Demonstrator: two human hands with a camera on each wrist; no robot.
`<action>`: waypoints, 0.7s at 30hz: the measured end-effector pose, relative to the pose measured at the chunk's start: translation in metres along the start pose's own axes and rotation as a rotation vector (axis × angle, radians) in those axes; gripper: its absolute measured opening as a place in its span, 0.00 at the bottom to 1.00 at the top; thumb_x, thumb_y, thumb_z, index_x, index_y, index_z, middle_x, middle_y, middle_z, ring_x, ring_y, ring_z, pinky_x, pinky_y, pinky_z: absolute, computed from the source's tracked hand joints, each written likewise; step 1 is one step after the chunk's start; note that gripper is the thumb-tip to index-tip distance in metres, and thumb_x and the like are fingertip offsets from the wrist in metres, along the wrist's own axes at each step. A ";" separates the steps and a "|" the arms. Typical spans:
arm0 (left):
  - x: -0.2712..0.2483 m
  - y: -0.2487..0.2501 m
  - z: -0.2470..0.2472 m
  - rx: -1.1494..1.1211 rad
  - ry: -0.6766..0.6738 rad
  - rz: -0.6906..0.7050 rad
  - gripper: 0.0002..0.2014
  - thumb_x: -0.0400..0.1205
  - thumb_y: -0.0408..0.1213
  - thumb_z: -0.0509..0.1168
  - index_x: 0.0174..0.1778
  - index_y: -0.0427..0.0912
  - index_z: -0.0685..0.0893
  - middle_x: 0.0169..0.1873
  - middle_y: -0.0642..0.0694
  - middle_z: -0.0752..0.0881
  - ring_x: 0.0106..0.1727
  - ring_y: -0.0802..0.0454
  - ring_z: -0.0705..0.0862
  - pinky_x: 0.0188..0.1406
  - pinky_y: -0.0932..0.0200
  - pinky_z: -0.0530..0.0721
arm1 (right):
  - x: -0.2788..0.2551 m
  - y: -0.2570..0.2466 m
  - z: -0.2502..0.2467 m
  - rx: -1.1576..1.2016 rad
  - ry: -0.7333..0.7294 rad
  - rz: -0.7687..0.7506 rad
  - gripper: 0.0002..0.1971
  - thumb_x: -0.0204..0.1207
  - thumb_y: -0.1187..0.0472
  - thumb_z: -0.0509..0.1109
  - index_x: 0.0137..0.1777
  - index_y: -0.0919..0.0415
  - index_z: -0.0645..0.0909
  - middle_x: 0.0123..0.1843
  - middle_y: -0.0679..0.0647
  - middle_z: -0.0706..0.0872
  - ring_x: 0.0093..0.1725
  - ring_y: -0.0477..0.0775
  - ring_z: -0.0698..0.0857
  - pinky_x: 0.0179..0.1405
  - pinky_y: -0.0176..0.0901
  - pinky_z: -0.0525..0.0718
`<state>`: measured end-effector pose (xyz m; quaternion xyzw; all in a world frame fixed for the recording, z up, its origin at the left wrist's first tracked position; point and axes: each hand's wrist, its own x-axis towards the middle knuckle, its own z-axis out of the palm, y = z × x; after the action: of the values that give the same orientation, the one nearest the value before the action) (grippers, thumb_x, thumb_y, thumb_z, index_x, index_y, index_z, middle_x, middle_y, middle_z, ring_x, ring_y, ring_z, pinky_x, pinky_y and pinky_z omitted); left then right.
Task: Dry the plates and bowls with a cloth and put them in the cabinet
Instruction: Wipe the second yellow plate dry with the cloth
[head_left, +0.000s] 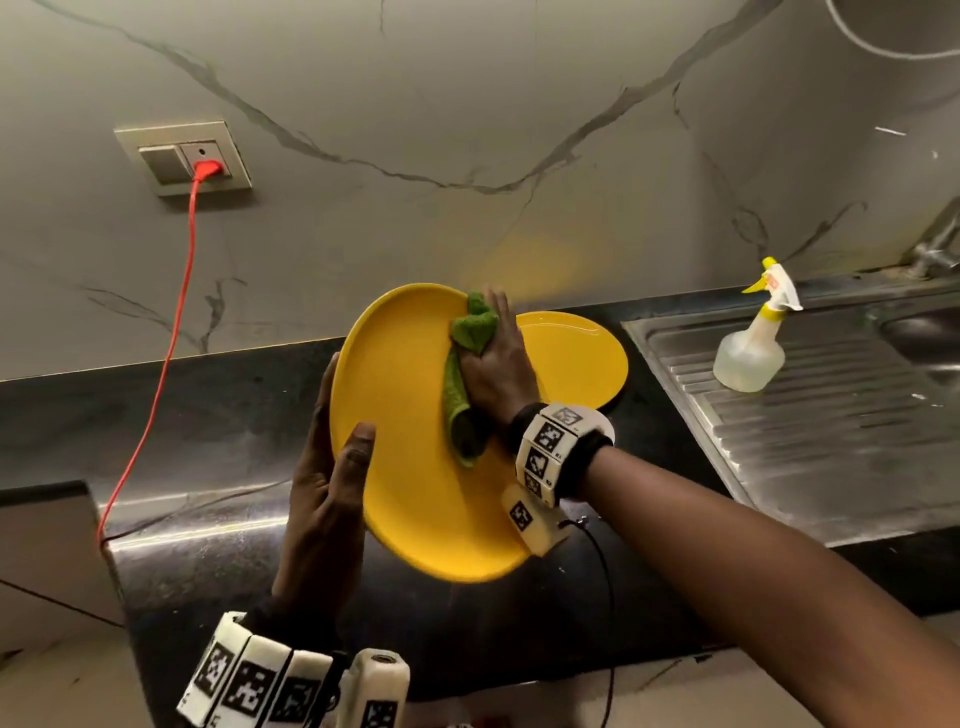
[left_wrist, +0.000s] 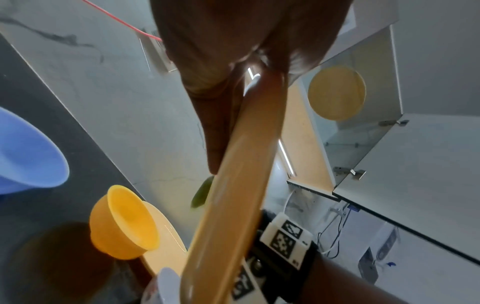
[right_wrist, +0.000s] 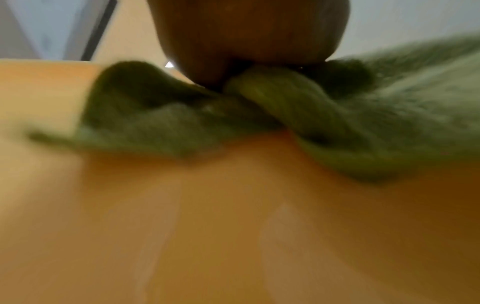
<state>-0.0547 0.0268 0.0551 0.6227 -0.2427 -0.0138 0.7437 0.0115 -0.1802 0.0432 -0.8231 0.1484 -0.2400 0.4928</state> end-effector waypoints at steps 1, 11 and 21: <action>0.000 0.002 -0.002 0.011 0.010 0.013 0.26 0.87 0.43 0.59 0.81 0.67 0.65 0.79 0.58 0.74 0.74 0.55 0.79 0.59 0.62 0.85 | 0.001 0.010 -0.005 -0.025 0.008 0.085 0.30 0.81 0.61 0.65 0.83 0.57 0.62 0.82 0.60 0.67 0.80 0.61 0.67 0.75 0.49 0.68; 0.010 0.008 0.001 0.165 0.034 0.054 0.23 0.90 0.45 0.55 0.82 0.62 0.62 0.72 0.74 0.75 0.72 0.69 0.77 0.58 0.74 0.81 | -0.035 0.035 0.015 0.200 -0.025 0.373 0.37 0.78 0.37 0.61 0.80 0.61 0.68 0.73 0.61 0.77 0.68 0.63 0.78 0.63 0.46 0.74; 0.010 0.008 0.006 0.151 -0.018 0.011 0.28 0.78 0.64 0.61 0.77 0.74 0.68 0.72 0.71 0.77 0.72 0.65 0.78 0.61 0.68 0.82 | -0.048 -0.039 0.029 0.110 -0.114 -0.327 0.42 0.77 0.29 0.54 0.86 0.52 0.56 0.88 0.56 0.52 0.87 0.56 0.51 0.86 0.55 0.50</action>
<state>-0.0502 0.0192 0.0666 0.6756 -0.2532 0.0030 0.6925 -0.0127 -0.1179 0.0541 -0.8203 -0.0293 -0.2776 0.4992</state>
